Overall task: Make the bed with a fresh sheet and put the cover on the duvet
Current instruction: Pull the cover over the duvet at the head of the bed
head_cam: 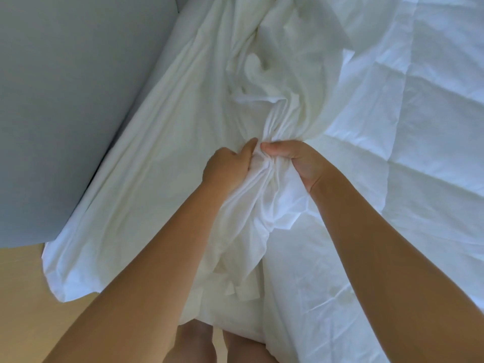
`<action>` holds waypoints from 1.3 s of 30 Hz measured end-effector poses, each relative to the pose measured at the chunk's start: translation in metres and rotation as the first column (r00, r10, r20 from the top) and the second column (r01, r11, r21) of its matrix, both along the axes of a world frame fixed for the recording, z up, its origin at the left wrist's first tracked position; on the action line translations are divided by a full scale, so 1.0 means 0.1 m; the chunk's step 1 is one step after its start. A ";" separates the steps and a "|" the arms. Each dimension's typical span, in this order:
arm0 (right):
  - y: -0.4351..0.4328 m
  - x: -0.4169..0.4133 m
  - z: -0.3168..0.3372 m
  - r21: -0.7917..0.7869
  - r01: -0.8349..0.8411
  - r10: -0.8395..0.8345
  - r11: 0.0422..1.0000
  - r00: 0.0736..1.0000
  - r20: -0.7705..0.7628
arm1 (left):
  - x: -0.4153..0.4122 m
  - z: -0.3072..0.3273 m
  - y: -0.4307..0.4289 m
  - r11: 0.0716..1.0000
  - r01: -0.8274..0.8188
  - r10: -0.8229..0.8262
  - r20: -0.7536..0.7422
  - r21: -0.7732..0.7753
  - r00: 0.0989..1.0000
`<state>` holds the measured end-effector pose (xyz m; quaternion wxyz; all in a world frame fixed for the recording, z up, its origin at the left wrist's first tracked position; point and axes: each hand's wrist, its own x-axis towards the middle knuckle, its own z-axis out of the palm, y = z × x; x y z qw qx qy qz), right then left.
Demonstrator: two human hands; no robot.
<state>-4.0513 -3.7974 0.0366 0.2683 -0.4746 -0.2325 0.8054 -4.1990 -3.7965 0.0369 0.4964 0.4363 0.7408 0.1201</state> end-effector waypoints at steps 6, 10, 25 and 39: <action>0.01 0.02 0.02 -0.014 -0.028 0.029 1.000 0.997 0.077 | -0.03 0.13 0.27 0.964 -0.046 0.035 0.048 0.261 0.998; 0.06 0.06 0.09 -0.029 -0.166 0.168 0.986 0.980 0.110 | -0.08 0.45 0.48 0.840 0.097 -0.003 -0.173 0.534 0.985; 0.05 0.05 0.11 0.022 -0.033 0.033 0.999 0.999 0.014 | -0.06 0.38 0.46 0.961 0.071 -0.062 -0.040 0.267 0.997; 0.09 -0.08 0.17 0.132 0.111 -0.099 0.985 0.991 -0.094 | 0.23 0.60 0.49 0.952 0.082 -0.179 0.317 0.297 0.932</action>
